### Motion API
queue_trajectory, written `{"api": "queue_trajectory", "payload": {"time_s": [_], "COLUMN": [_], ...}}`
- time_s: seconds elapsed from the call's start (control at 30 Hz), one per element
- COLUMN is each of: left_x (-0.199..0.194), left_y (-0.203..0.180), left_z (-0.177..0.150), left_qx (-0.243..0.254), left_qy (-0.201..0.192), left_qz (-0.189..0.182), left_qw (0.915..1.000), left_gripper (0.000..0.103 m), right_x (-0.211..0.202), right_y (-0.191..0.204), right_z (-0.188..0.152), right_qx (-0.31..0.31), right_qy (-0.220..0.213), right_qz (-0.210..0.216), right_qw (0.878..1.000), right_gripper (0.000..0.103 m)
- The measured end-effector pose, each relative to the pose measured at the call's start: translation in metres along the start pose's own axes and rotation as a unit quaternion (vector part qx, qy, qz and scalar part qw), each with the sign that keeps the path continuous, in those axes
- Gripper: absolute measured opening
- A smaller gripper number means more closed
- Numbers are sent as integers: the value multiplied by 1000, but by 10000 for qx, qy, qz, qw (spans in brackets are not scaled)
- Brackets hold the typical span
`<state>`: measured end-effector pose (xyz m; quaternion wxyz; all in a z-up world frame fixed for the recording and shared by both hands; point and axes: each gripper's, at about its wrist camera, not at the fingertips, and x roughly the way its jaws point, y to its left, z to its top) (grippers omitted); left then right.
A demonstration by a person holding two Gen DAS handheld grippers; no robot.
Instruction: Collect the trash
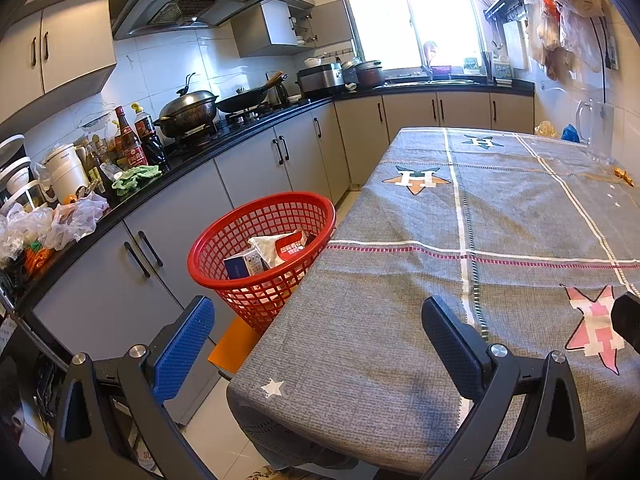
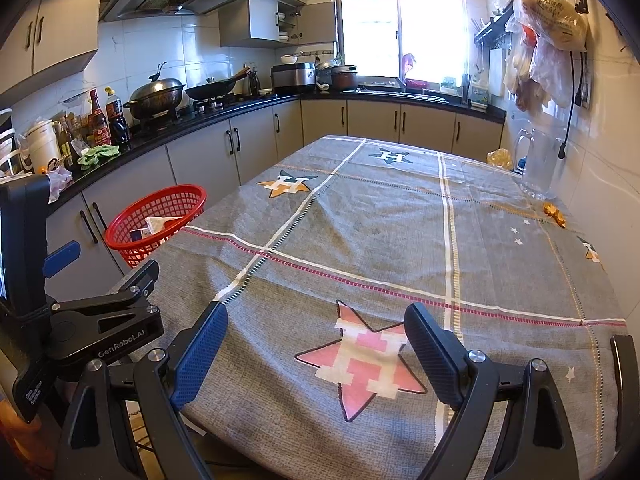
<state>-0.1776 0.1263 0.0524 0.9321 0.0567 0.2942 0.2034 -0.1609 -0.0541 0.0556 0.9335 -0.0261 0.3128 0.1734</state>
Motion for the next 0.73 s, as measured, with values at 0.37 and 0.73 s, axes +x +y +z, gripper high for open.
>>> {"api": "queue_trajectory", "payload": {"time_s": [0.37,0.73], "left_x": [5,14], "left_y": [-9,-83], "left_z": [-1,29], "left_qx": [130,740], "left_qy": [-2,168], "left_qz": [-124,-1083], "left_qw": [9998,9912], "left_gripper": [103,103], "right_x": [10,32], "right_y": [-26,-109], "right_z": [0,11], "right_qx": [470,1208], "right_qy": [167,411], "right_qz": [-123,-950], "right_qw": [9987,9873], "right_gripper": [93,97]}}
